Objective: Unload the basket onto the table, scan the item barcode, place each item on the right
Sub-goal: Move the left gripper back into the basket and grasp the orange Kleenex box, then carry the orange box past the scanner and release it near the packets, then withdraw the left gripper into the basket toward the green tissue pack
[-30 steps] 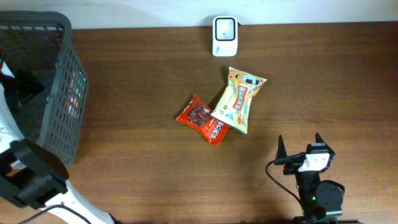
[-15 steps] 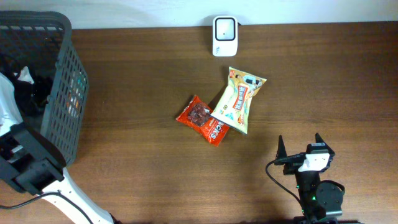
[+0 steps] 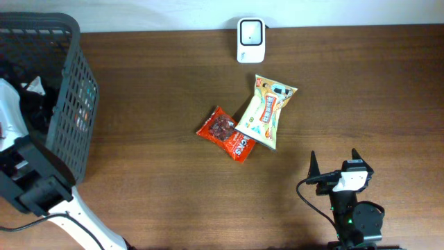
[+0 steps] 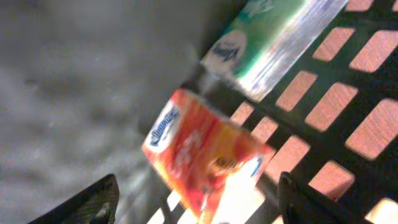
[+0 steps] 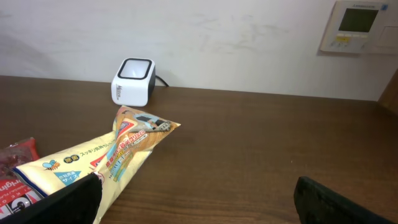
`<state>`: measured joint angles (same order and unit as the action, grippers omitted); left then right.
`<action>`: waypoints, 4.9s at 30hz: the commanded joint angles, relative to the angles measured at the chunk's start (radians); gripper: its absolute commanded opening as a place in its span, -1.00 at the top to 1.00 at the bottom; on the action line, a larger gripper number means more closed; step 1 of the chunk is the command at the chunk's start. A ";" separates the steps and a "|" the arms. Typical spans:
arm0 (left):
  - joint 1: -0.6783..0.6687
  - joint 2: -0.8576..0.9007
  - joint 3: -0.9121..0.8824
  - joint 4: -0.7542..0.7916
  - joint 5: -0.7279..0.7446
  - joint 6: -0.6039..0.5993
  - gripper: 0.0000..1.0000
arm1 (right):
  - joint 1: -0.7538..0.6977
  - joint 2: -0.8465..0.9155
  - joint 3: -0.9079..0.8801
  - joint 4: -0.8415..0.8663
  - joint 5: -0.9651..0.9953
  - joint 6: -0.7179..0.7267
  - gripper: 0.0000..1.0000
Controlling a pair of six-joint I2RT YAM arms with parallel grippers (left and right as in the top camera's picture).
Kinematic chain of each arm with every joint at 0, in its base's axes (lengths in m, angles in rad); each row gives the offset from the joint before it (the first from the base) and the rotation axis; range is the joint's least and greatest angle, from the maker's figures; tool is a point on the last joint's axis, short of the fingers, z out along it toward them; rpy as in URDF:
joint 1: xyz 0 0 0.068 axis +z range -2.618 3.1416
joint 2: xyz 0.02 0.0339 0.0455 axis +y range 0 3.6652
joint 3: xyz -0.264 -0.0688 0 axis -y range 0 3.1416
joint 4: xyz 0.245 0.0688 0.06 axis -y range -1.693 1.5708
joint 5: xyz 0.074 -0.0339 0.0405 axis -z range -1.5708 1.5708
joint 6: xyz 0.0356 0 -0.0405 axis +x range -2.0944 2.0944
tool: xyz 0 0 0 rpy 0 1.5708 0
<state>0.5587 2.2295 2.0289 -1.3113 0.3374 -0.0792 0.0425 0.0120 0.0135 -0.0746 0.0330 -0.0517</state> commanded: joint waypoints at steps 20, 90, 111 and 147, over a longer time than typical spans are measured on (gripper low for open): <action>0.045 0.058 0.126 -0.047 0.015 -0.021 1.00 | -0.005 -0.006 -0.008 -0.004 0.005 0.007 -0.97; -1.105 -0.095 0.560 -0.293 -0.480 -0.075 -0.98 | -0.005 -0.006 -0.008 -0.004 0.005 0.007 -0.97; -0.220 -0.183 0.725 -0.280 -0.150 -0.090 -0.98 | -0.005 -0.006 -0.008 -0.004 0.005 0.007 -0.97; 0.000 -0.180 -0.136 0.345 -0.228 -0.060 -0.69 | -0.005 -0.006 -0.008 -0.004 0.005 0.007 -0.97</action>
<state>0.5587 2.0670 1.9491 -0.9951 0.1120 -0.1761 0.0425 0.0120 0.0135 -0.0746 0.0326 -0.0517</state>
